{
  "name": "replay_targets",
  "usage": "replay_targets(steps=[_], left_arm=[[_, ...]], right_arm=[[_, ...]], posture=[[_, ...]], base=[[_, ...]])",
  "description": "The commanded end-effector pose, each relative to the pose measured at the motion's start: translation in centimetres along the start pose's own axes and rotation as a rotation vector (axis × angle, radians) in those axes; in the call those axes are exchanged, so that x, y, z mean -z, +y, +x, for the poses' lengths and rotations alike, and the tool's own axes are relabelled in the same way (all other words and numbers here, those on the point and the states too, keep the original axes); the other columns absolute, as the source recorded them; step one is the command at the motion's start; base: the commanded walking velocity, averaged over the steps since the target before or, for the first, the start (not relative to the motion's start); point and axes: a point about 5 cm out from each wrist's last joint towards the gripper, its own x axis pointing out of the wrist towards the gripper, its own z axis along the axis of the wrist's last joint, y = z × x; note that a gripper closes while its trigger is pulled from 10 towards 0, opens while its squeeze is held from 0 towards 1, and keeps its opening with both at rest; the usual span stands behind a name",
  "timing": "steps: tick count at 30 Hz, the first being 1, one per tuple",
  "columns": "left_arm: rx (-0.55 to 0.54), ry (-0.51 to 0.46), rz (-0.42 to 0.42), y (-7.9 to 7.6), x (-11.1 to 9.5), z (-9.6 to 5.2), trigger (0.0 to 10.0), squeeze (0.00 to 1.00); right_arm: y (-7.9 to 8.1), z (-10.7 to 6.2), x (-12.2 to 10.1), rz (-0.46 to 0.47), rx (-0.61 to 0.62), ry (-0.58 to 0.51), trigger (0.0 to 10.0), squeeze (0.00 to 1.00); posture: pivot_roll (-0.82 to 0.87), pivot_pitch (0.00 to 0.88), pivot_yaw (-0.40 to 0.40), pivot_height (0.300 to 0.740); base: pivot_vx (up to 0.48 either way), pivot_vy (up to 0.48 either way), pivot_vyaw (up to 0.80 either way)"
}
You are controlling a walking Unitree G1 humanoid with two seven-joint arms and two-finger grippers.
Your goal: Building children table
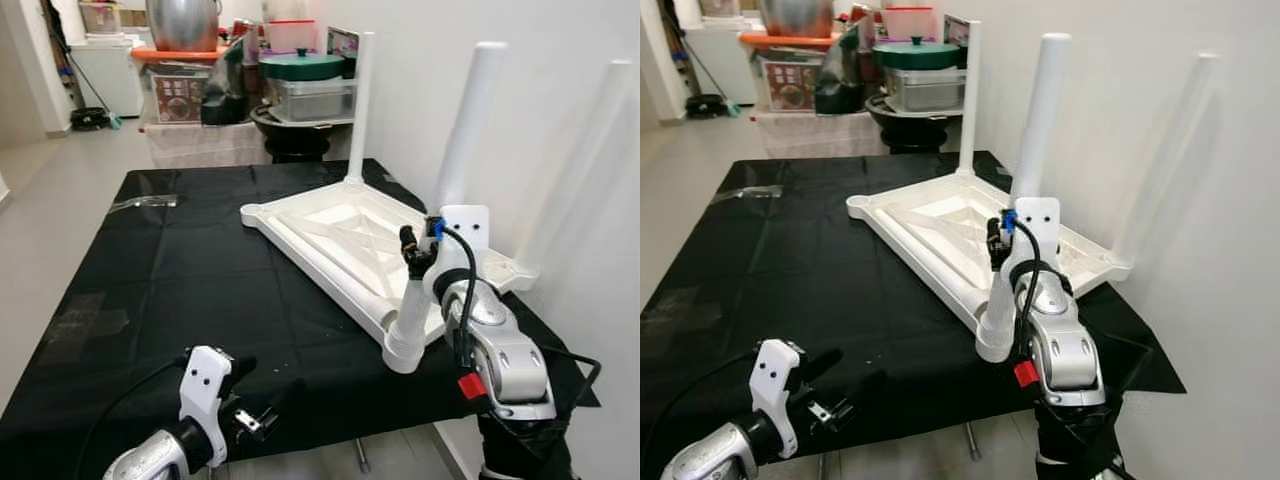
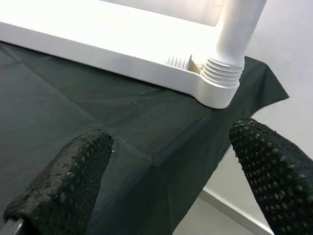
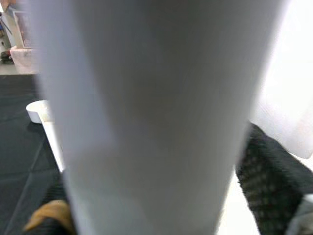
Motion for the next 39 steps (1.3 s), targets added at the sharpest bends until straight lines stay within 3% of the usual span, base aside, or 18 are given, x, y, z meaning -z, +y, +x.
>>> replay_targets(steps=[1, 2, 3, 4, 5, 9, 16, 20, 23, 24, 26, 31, 39], left_arm=[[0.002, 0.014, 0.001, 0.0, 0.4, 0.0, 10.0, 0.0], [0.003, 0.014, 0.001, 0.0, 0.4, 0.0, 10.0, 0.0], [0.003, 0.014, 0.001, 0.0, 0.4, 0.0, 10.0, 0.0], [0.004, 0.015, 0.001, 0.1, 0.4, 0.0, 10.0, 0.0], [0.005, 0.016, 0.002, 0.1, 0.4, 0.0, 10.0, 0.0], [0.005, 0.016, 0.003, 0.1, 0.4, 0.0, 10.0, 0.0], [0.01, 0.018, 0.004, 0.0, 0.4, 0.0, 10.0, 0.0], [0.006, 0.018, 0.003, 0.2, 0.4, -0.1, 10.0, 0.0], [0.007, 0.019, 0.003, 0.2, 0.4, -0.1, 10.0, 0.0], [0.01, 0.02, 0.003, 0.1, 0.4, -0.1, 10.0, 0.0], [0.013, 0.02, 0.003, 0.1, 0.4, -0.1, 10.0, 0.0], [0.014, 0.018, 0.007, 0.2, 0.3, 0.0, 10.0, 0.0], [0.011, 0.024, 0.011, 0.3, 0.3, -0.2, 10.0, 0.0]], right_arm=[[-1.2, 0.0, -0.1, 0.022, 0.071, -0.006, 10.0, 0.85], [-1.3, 0.0, -0.3, 0.027, 0.075, -0.016, 10.0, 0.75], [-1.3, 0.0, -0.3, 0.027, 0.075, -0.016, 10.0, 0.75], [-1.3, 0.0, -0.6, 0.036, 0.076, -0.03, 10.0, 0.28], [-1.3, 0.0, -0.7, 0.041, 0.073, -0.037, 10.0, 0.0], [-1.2, -0.1, -0.8, 0.047, 0.069, -0.044, 10.0, 0.0], [-1.0, -0.3, -1.8, 0.069, -0.061, -0.125, 10.0, 0.0], [-2.6, -0.1, -2.1, 0.023, -0.106, -0.151, 10.0, 0.0], [-2.9, -0.1, -2.1, 0.016, -0.106, -0.155, 10.0, 0.0], [-3.1, 0.0, -2.2, 0.014, -0.119, -0.154, 10.0, 1.0], [-3.1, 0.2, -2.2, 0.016, -0.15, -0.154, 10.0, 1.0], [-3.3, 0.5, -1.8, 0.032, -0.393, -0.141, 10.0, 1.0], [-4.5, 1.6, -1.2, 0.004, -0.556, -0.112, 10.0, 1.0]], posture=[[0.06, 0.0, -0.042, 0.74], [0.06, 0.0, -0.04, 0.74], [0.06, 0.0, -0.04, 0.74], [0.06, 0.0, -0.04, 0.74], [0.06, 0.0, -0.04, 0.74], [0.06, 0.0, -0.04, 0.74], [0.06, 0.0, -0.04, 0.74], [0.06, 0.0, -0.036, 0.74], [0.06, 0.0, -0.036, 0.74], [0.05, 0.0, -0.035, 0.74], [0.06, 0.0, -0.034, 0.74], [0.06, 0.0, -0.036, 0.74], [0.07, 0.0, -0.038, 0.74]], base=[[0.0, 0.0, 0.0], [0.0, 0.0, 0.0], [0.0, 0.0, 0.0], [0.0, 0.0, 0.0], [0.0, 0.0, 0.0], [0.0, 0.0, 0.0], [0.0, 0.0, 0.0], [0.0, 0.0, 0.0], [0.0, 0.0, 0.0], [0.0, 0.0, 0.0], [0.0, 0.0, 0.0], [0.0, 0.0, 0.0], [0.0, 0.0, 0.0]])
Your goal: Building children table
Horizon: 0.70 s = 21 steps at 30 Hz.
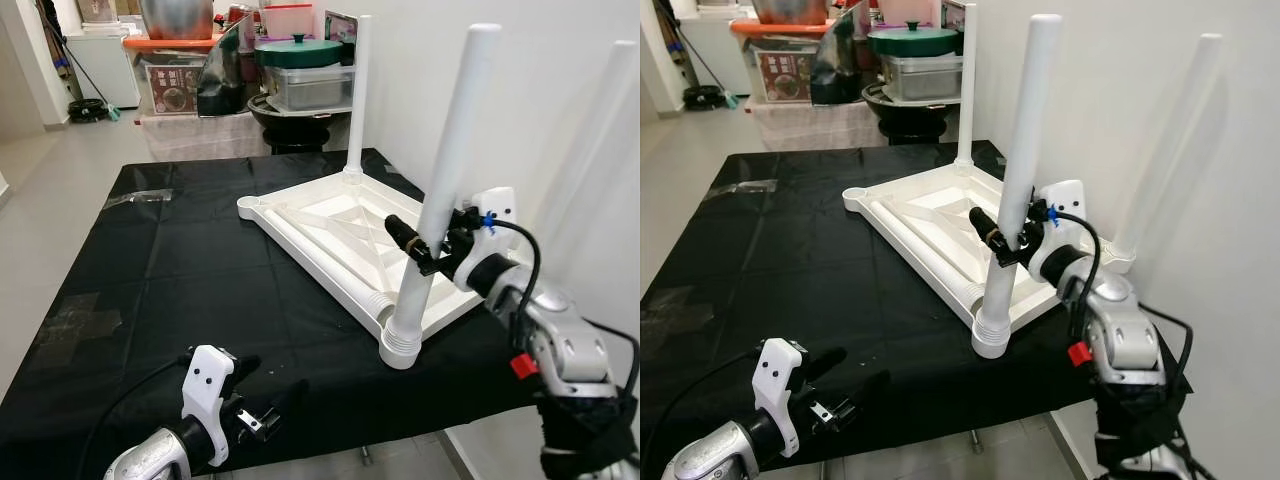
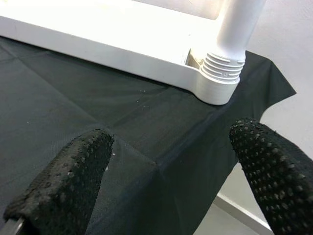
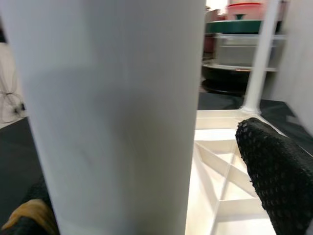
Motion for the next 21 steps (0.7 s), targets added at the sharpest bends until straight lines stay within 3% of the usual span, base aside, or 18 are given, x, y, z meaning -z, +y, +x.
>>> replay_targets(steps=[1, 7, 10, 11, 15, 17, 21], left_arm=[[-0.004, 0.024, 0.007, 0.3, 0.3, -0.3, 10.0, 0.0], [-0.004, 0.025, 0.01, 0.3, 0.3, -0.3, 10.0, 0.0], [-0.004, 0.026, 0.012, 0.3, 0.3, -0.3, 10.0, 0.0], [-0.004, 0.026, 0.013, 0.3, 0.3, -0.3, 10.0, 0.0], [-0.005, 0.027, 0.016, 0.4, 0.3, -0.3, 10.0, 0.0], [-0.007, 0.026, 0.018, 0.4, 0.3, -0.3, 10.0, 0.0], [-0.009, 0.026, 0.017, 0.3, 0.3, -0.3, 10.0, 0.0]], right_arm=[[-0.7, 0.0, 0.3, 0.008, -0.034, 0.008, 10.0, 1.0], [-0.8, 0.4, 0.2, -0.024, -0.13, 0.003, 10.0, 1.0], [-0.6, 0.6, 0.1, -0.039, -0.238, 0.006, 10.0, 1.0], [-0.5, 0.6, 0.3, -0.045, -0.295, 0.025, 10.0, 0.0], [-0.6, 0.8, 0.5, -0.049, -0.344, 0.053, 9.9, 0.0], [-1.0, 1.2, 0.4, -0.039, -0.331, 0.055, 0.0, 0.0], [-1.4, 1.5, 0.3, -0.038, -0.322, 0.046, 0.0, 0.0]], posture=[[0.08, 0.0, -0.038, 0.74], [0.08, 0.0, -0.04, 0.74], [0.09, 0.0, -0.041, 0.74], [0.09, 0.0, -0.041, 0.74], [0.09, 0.0, -0.046, 0.74], [0.1, 0.0, -0.051, 0.74], [0.1, 0.0, -0.052, 0.74]], base=[[0.0, 0.0, 0.0], [0.0, 0.0, 0.0], [0.0, 0.0, 0.0], [0.0, 0.0, 0.0], [0.0, 0.0, 0.0], [0.0, 0.0, 0.0], [0.0, 0.0, 0.0]])
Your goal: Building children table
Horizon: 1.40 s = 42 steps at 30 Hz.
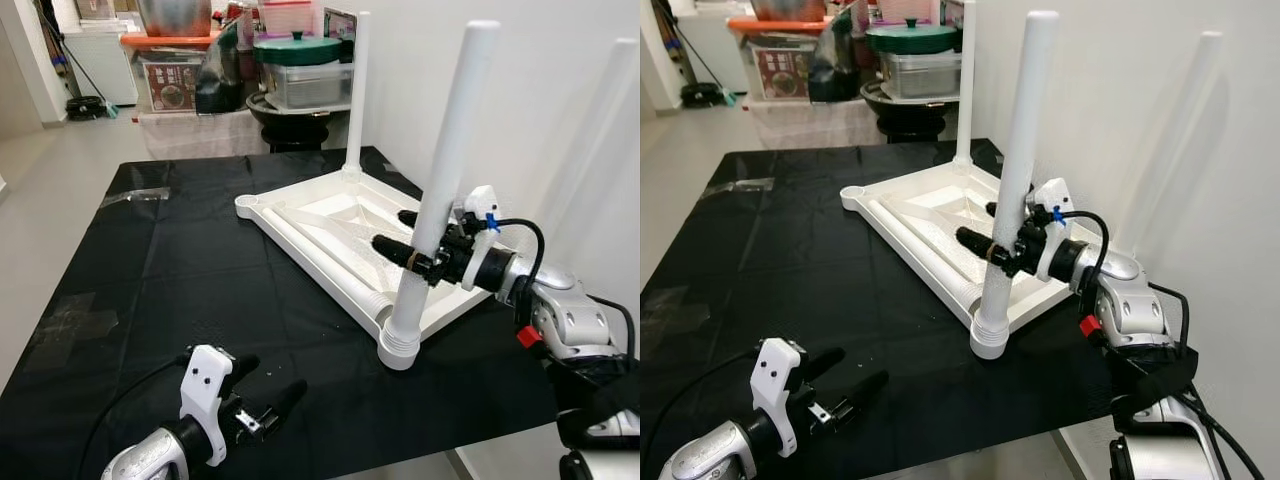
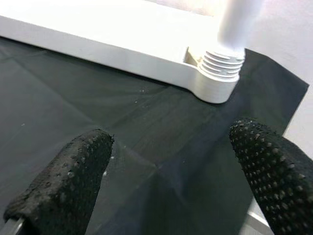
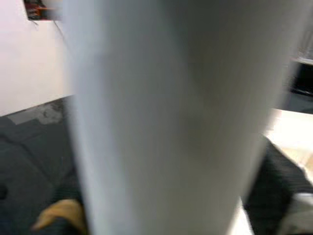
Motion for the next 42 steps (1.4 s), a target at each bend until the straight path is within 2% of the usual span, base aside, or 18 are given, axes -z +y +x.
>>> replay_targets(steps=[1, 7, 9, 14, 17, 18, 19, 21, 23, 25, 26, 27, 31, 32, 34, 35, 41, 42], left_arm=[[-0.011, 0.024, 0.007, 0.1, 0.5, -0.3, 10.0, 0.0], [-0.009, 0.025, 0.006, 0.1, 0.5, -0.2, 10.0, 0.0], [-0.006, 0.023, 0.006, 0.1, 0.6, -0.1, 10.0, 0.0], [-0.008, 0.022, 0.006, 0.1, 0.6, -0.1, 10.0, 0.0], [-0.007, 0.024, 0.004, 0.0, 0.7, -0.1, 10.0, 0.0], [-0.008, 0.024, 0.003, 0.0, 0.7, -0.1, 10.0, 0.0], [-0.008, 0.024, 0.003, 0.0, 0.7, -0.1, 10.0, 0.0], [-0.009, 0.024, 0.004, 0.0, 0.7, 0.0, 10.0, 0.0], [-0.009, 0.024, 0.004, 0.0, 0.7, 0.0, 10.0, 0.0], [-0.009, 0.025, 0.006, 0.0, 0.7, 0.1, 10.0, 0.0], [-0.009, 0.025, 0.006, 0.0, 0.7, 0.1, 10.0, 0.0], [-0.009, 0.025, 0.007, 0.0, 0.6, 0.1, 10.0, 0.0], [-0.014, 0.024, 0.009, 0.1, 0.6, 0.1, 10.0, 0.0], [-0.017, 0.023, 0.009, 0.1, 0.5, 0.1, 10.0, 0.0], [-0.019, 0.022, 0.009, 0.1, 0.5, 0.1, 10.0, 0.0], [-0.02, 0.022, 0.007, 0.1, 0.6, 0.1, 10.0, 0.0], [-0.019, 0.024, 0.002, 0.0, 0.7, 0.1, 10.0, 0.0], [-0.018, 0.022, 0.001, 0.0, 0.7, 0.1, 10.0, 0.0]], right_arm=[[-0.6, -0.1, -0.3, -0.011, 0.038, 0.0, 0.0, 0.0], [-1.0, -0.2, -0.1, -0.016, 0.074, 0.007, 0.0, 0.0], [-1.2, -0.2, 0.2, -0.025, 0.182, 0.03, 0.0, 0.0], [-0.5, 0.1, 0.4, -0.011, 0.311, 0.037, 0.0, 0.0], [-0.7, -0.2, 1.7, 0.011, 0.609, 0.132, 0.0, 0.0], [-0.3, -0.6, 2.3, 0.002, 0.79, 0.168, 0.0, 0.0], [-0.3, -0.6, 2.3, 0.002, 0.79, 0.168, 0.0, 0.0], [0.2, -1.1, 2.7, 0.012, 0.924, 0.173, 0.0, 0.0], [0.3, -1.2, 2.8, 0.015, 0.949, 0.174, 0.0, 0.0], [2.7, -0.1, 3.7, 0.047, 0.959, 0.193, 0.0, 0.0], [2.7, -0.1, 3.7, 0.047, 0.959, 0.193, 0.0, 0.0], [3.4, 0.2, 3.9, 0.057, 0.964, 0.198, 0.0, 0.0], [3.5, 0.6, 3.8, 0.086, 0.993, 0.186, 0.0, 0.0], [3.4, 0.7, 3.7, 0.098, 1.007, 0.184, 9.8, 0.0], [3.1, 0.7, 3.4, 0.108, 1.026, 0.163, 9.8, 0.0], [2.7, 0.6, 3.1, 0.115, 1.038, 0.142, 10.0, 1.0], [2.3, 0.4, 1.7, 0.108, 1.009, 0.06, 10.0, 1.0], [2.0, 0.4, 1.1, 0.072, 0.925, -0.003, 10.0, 1.0]], posture=[[0.09, 0.0, -0.052, 0.74], [0.09, 0.0, -0.05, 0.74], [0.08, 0.0, -0.052, 0.74], [0.08, 0.0, -0.052, 0.74], [0.08, 0.0, -0.05, 0.74], [0.08, 0.0, -0.049, 0.74], [0.08, 0.0, -0.049, 0.74], [0.08, 0.0, -0.049, 0.74], [0.08, 0.0, -0.049, 0.74], [0.08, 0.0, -0.045, 0.74], [0.08, 0.0, -0.045, 0.74], [0.08, 0.0, -0.045, 0.74], [0.08, 0.0, -0.05, 0.74], [0.08, 0.0, -0.05, 0.74], [0.08, 0.0, -0.052, 0.74], [0.08, 0.0, -0.05, 0.74], [0.07, 0.0, -0.049, 0.74], [0.07, 0.0, -0.048, 0.74]], base=[[0.0, 0.0, 0.0], [0.0, 0.0, 0.0], [0.0, 0.0, 0.0], [0.0, 0.0, 0.0], [0.0, 0.0, 0.0], [0.0, 0.0, 0.0], [0.0, 0.0, 0.0], [0.0, 0.0, 0.0], [0.0, 0.0, 0.0], [0.0, 0.0, 0.0], [0.0, 0.0, 0.0], [0.0, 0.0, 0.0], [0.0, 0.0, 0.0], [0.0, 0.0, 0.0], [0.0, 0.0, 0.0], [0.0, 0.0, 0.0], [0.0, 0.0, 0.0], [0.0, 0.0, 0.0]])
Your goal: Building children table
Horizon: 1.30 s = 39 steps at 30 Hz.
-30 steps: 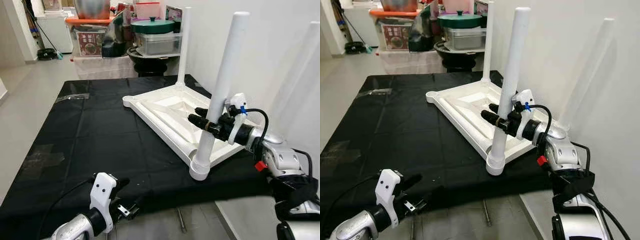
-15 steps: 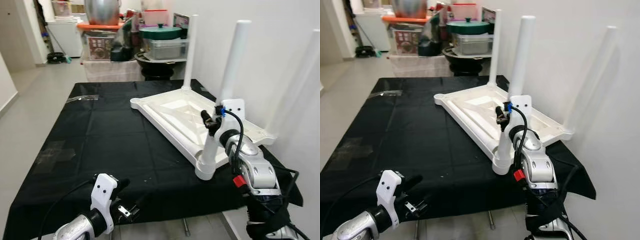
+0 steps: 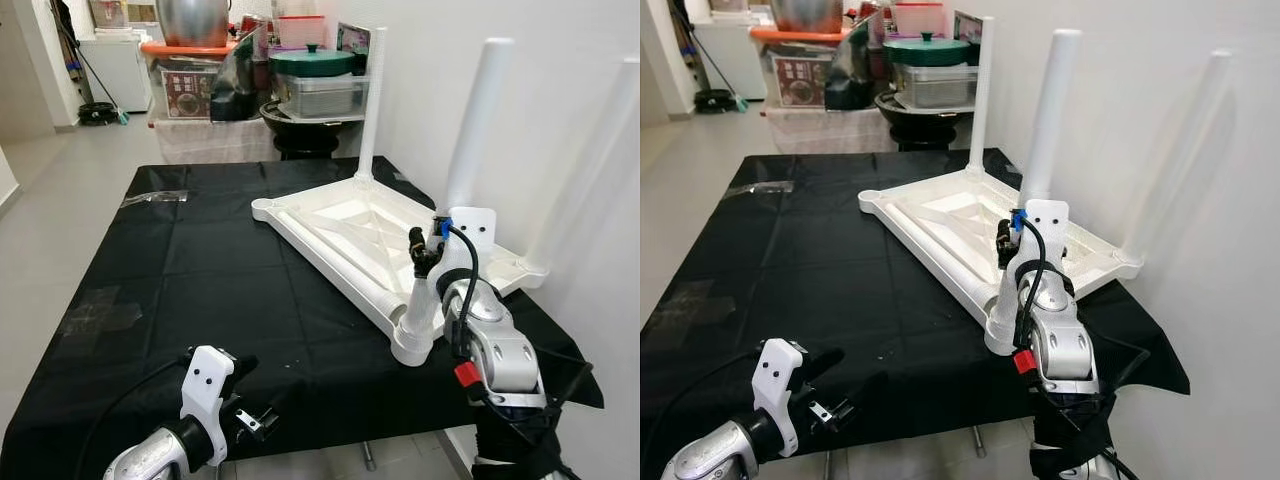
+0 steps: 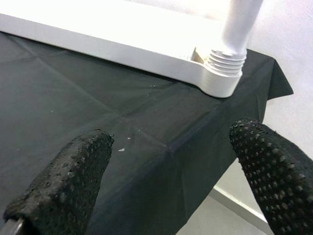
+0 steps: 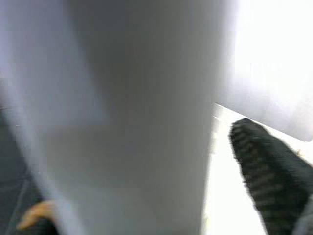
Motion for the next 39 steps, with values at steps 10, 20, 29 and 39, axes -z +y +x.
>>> replay_targets(steps=[10, 20, 29, 39], left_arm=[[0.0, 0.019, 0.002, 0.2, 0.4, -0.2, 10.0, 0.0], [-0.002, 0.012, 0.015, 0.4, 0.0, -0.1, 10.0, 0.0], [-0.006, 0.02, 0.017, 0.3, 0.2, -0.5, 10.0, 0.0], [-0.011, 0.008, 0.011, 0.5, -0.1, 0.1, 10.0, 0.0]], right_arm=[[-6.6, -0.1, -3.2, -0.07, -0.704, -0.104, 10.0, 0.0], [-5.1, 2.2, -4.3, -0.125, -0.791, -0.109, 0.0, 0.0], [-5.2, 2.3, -2.8, -0.203, -0.727, -0.057, 0.0, 0.0], [-3.9, -0.2, 3.3, -0.036, 0.145, 0.133, 0.0, 0.0]], posture=[[0.07, 0.0, -0.044, 0.74], [0.1, 0.0, -0.061, 0.74], [0.09, 0.0, -0.057, 0.74], [0.08, 0.0, -0.04, 0.74]], base=[[0.0, 0.0, 0.0], [0.0, 0.0, 0.0], [0.0, 0.0, 0.0], [0.0, 0.0, 0.0]])
